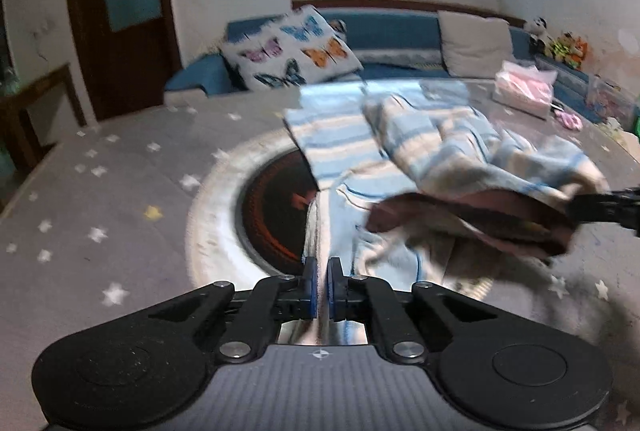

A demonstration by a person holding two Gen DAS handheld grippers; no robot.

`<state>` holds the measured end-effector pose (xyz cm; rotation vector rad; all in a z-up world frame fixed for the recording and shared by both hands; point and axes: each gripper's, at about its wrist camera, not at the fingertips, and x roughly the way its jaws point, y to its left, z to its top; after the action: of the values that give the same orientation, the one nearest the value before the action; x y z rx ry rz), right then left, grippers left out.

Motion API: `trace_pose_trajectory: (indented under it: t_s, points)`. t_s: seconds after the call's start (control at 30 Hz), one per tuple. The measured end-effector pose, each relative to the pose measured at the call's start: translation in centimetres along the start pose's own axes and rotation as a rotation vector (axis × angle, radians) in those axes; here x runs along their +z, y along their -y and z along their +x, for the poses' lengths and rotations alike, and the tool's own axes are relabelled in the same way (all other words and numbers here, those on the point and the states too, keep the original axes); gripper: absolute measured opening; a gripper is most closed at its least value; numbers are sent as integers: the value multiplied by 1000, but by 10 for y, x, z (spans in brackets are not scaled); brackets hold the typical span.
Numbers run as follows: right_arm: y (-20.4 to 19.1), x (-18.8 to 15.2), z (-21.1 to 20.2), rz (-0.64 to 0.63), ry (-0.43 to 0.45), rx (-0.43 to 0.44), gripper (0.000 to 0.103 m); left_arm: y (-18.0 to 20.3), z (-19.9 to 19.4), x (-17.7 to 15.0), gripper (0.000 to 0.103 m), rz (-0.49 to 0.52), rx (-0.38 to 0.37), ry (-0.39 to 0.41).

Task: Fold clothes
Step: 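Lift and pull the shirt apart with both grippers to spread it flat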

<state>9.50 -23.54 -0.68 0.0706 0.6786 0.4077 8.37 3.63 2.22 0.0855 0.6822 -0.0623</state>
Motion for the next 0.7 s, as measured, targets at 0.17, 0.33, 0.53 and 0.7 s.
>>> trace_pose_trajectory:
  t_s: [0.17, 0.33, 0.53, 0.7]
  points:
    - [2, -3, -28, -36, 10, 30, 7, -24, -29, 2, 5, -6, 52, 45]
    - [-2, -15, -47, -83, -11, 74, 7, -48, -53, -3, 5, -11, 102, 64]
    - [-5, -38, -61, -123, -99, 118, 9, -73, -56, -17, 5, -30, 173, 8]
    - [2, -55, -65, -142, -161, 103, 20, -82, -46, -28, 5, -15, 227, -56]
